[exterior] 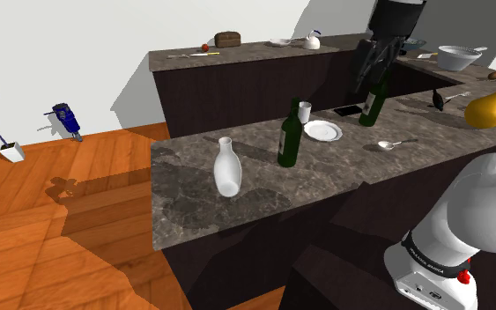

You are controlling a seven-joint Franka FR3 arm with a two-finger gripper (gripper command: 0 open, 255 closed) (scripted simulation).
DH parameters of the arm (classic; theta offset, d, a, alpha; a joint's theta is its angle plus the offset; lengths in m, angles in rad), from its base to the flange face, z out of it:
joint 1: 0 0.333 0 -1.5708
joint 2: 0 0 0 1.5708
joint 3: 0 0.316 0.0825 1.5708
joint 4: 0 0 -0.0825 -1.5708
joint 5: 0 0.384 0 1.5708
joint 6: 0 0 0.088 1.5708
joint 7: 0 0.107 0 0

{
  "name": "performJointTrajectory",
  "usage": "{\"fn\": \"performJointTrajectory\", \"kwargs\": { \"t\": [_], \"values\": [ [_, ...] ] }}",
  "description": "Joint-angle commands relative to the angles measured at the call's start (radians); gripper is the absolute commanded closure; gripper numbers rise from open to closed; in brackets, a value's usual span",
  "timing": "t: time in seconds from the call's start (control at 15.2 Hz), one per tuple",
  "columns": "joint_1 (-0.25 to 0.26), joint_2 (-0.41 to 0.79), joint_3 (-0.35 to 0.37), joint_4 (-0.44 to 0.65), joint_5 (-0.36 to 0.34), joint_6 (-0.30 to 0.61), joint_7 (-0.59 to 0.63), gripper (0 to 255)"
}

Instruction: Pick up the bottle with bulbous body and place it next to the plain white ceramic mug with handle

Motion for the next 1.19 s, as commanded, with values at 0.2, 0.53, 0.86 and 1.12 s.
{"fn": "performJointTrajectory", "kwargs": {
  "t": [0.2, 0.53, 0.86, 1.12],
  "values": [
    [0.003, 0.065, 0.036, -0.023, 0.016, 0.092, 0.035, 0],
    [0.006, 0.196, 0.096, -0.034, 0.033, 0.241, 0.094, 0],
    [0.003, 0.352, 0.155, -0.01, 0.031, 0.379, 0.157, 0],
    [-0.002, 0.49, 0.199, 0.035, 0.01, 0.475, 0.214, 0]
  ]
}}
